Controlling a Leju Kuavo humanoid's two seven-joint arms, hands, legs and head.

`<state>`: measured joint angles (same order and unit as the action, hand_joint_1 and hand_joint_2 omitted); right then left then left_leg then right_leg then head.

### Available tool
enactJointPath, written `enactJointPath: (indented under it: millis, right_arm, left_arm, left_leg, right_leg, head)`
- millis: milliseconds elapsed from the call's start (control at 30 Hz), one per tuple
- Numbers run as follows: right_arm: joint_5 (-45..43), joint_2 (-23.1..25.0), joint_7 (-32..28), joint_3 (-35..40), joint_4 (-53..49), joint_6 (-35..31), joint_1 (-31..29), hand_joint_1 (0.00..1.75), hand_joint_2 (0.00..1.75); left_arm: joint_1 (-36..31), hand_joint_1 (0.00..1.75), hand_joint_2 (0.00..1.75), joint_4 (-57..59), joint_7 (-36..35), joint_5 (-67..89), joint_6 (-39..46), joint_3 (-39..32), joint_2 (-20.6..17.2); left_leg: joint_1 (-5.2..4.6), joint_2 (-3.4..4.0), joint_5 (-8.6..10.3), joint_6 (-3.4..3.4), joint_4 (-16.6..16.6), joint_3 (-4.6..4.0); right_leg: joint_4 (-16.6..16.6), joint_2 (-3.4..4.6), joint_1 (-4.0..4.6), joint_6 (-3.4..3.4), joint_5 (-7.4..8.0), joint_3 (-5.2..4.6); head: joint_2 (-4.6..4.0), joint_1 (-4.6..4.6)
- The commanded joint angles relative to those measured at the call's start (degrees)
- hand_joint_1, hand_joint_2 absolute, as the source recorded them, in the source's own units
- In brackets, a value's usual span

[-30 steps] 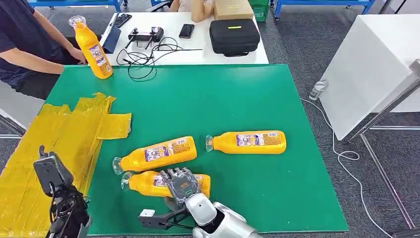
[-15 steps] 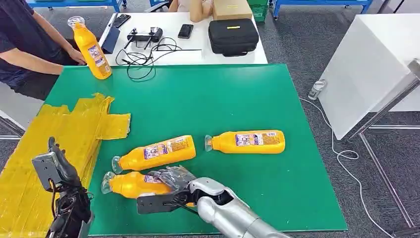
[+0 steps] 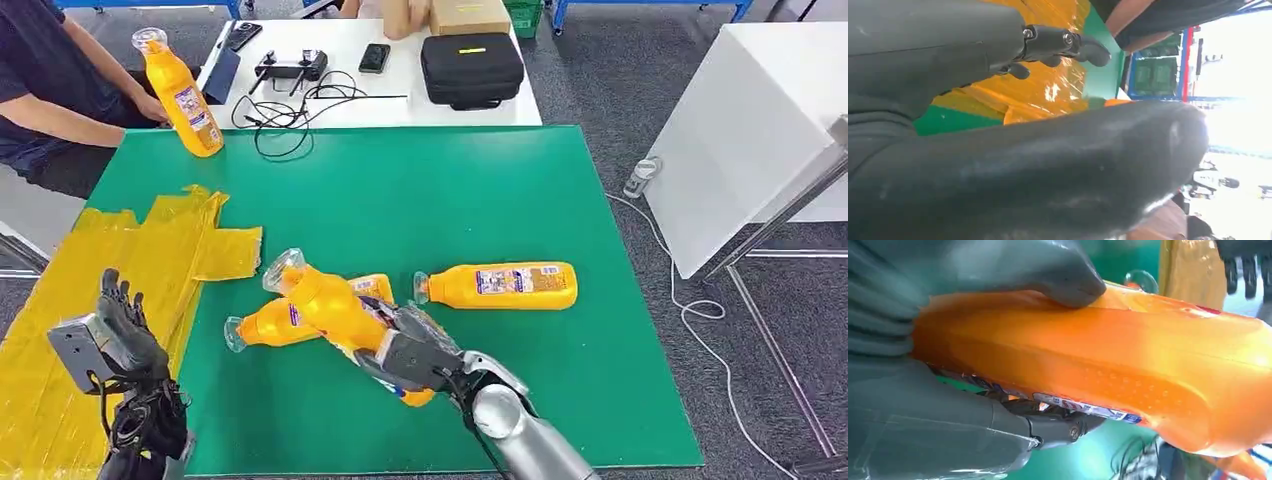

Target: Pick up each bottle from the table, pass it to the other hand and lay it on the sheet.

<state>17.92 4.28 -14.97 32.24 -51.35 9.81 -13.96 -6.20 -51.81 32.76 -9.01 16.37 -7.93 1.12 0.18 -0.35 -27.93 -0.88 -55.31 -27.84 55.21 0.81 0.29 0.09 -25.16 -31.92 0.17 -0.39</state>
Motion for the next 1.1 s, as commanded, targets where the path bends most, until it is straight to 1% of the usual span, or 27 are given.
enactJointPath:
  millis: [33, 233, 267, 300, 367, 400, 467, 600, 667, 800, 967, 1100]
  right_arm:
    - [-0.4, -1.6, 0.4, -1.8, -4.1, -0.4, -0.1, 1.75, 1.75]
    - [-0.7, -1.5, 0.2, -2.0, -3.6, -0.3, -0.3, 1.75, 1.75]
    - [-0.9, -1.2, 0.1, -2.1, -2.9, -0.7, -0.9, 1.75, 1.75]
    - [-0.9, -0.9, 0.0, -2.3, -2.6, -1.1, -1.5, 1.75, 1.75]
    - [-0.3, 0.3, 0.7, -3.1, -1.8, -3.5, -3.4, 1.75, 1.75]
    - [-0.3, 0.9, 0.8, -3.1, -1.6, -4.0, -4.5, 1.75, 1.75]
    - [0.3, 2.8, 2.5, -2.9, -0.9, -5.2, -7.7, 1.75, 1.75]
    - [-0.2, 8.0, 4.0, 0.2, 6.0, -5.0, -16.6, 1.75, 1.75]
    - [0.1, 10.3, 4.2, 1.5, 9.0, -5.6, -19.2, 1.75, 1.75]
    - [0.4, 12.7, 4.1, 3.0, 12.4, -6.3, -21.2, 1.75, 1.75]
    - [0.8, 14.9, 5.5, 3.9, 16.1, -7.2, -23.0, 1.75, 1.75]
    - [1.0, 15.2, 5.8, 4.2, 17.1, -7.4, -22.8, 1.75, 1.75]
  left_arm:
    - [1.8, 0.0, 0.0, -7.5, -1.6, -0.7, -1.2, 2.0, 1.9]
    - [1.9, 0.0, 0.0, -7.7, -2.1, -1.3, -2.3, 2.1, 1.7]
    - [2.2, 0.0, 1.75, -8.1, -3.2, -2.4, -4.2, 2.8, 1.6]
    - [2.5, 0.0, 1.75, -8.7, -4.2, -3.0, -5.8, 3.7, 1.5]
    - [3.3, 0.0, 1.75, -10.9, -7.0, -6.0, -12.7, 6.4, 2.0]
    - [3.6, 0.0, 1.75, -12.2, -7.8, -6.7, -14.5, 7.6, 2.4]
    - [2.0, 0.0, 1.75, -13.2, -9.8, -7.6, -18.0, 10.9, 3.3]
    - [-0.7, 0.0, 1.75, -12.8, -10.9, -10.5, -17.9, 15.4, 3.2]
    - [-0.9, 0.0, 1.75, -13.1, -10.7, -11.5, -17.8, 16.4, 3.0]
    - [0.2, 0.0, 1.75, -14.7, -10.6, -13.4, -19.1, 18.4, 2.6]
    - [-2.4, 0.0, 1.75, -15.3, -11.1, -13.6, -18.8, 20.5, 4.8]
    - [-2.8, 0.0, 1.75, -15.9, -11.6, -13.4, -18.5, 20.7, 5.4]
  left_leg:
    - [-0.01, -0.06, 0.0, 0.02, 0.0, -0.04]
    - [0.0, -0.05, 0.01, 0.02, 0.0, -0.03]
    - [0.02, -0.04, -0.01, 0.03, 0.0, -0.02]
    - [0.02, 0.01, -0.01, 0.03, 0.0, -0.02]
    - [0.0, 0.05, 0.0, 0.01, 0.0, -0.07]
    - [0.0, 0.04, -0.02, 0.02, -0.1, -0.07]
    - [-0.02, 0.03, 0.02, 0.01, -0.1, -0.19]
    - [-0.02, 0.11, 0.02, 0.03, -0.2, -0.24]
    - [-0.01, 0.25, 0.02, 0.05, -0.2, -0.19]
    - [0.01, 0.14, 0.05, 0.03, 0.0, 0.01]
    - [0.04, -0.01, 0.07, -0.02, -0.1, -0.08]
    - [0.05, -0.06, 0.07, -0.03, -0.1, -0.09]
  right_leg:
    - [0.0, -0.13, -0.02, 0.06, -0.02, -0.01]
    - [0.0, -0.13, 0.0, 0.06, -0.01, 0.01]
    - [0.0, -0.15, 0.01, 0.09, -0.03, 0.02]
    - [0.0, -0.09, 0.01, 0.08, -0.02, 0.01]
    - [0.0, -0.03, -0.02, 0.06, 0.0, -0.06]
    - [0.1, -0.07, -0.01, 0.08, -0.02, -0.05]
    - [0.1, -0.04, -0.03, 0.05, 0.02, -0.15]
    - [0.2, 0.01, -0.04, 0.07, 0.04, -0.21]
    - [0.2, 0.14, -0.05, 0.05, 0.08, -0.21]
    - [0.1, 0.02, -0.02, 0.07, 0.04, -0.02]
    - [0.1, -0.09, 0.02, 0.1, 0.03, -0.06]
    - [0.1, -0.16, 0.03, 0.15, 0.03, -0.01]
  head:
    - [-0.02, 0.0]
    - [-0.02, 0.0]
    - [0.0, 0.0]
    - [0.0, 0.0]
    - [0.0, 0.0]
    - [0.0, 0.0]
    - [0.0, 0.0]
    - [0.0, 0.0]
    - [0.0, 0.0]
    - [0.0, 0.0]
    - [0.0, -0.02]
    - [0.0, -0.02]
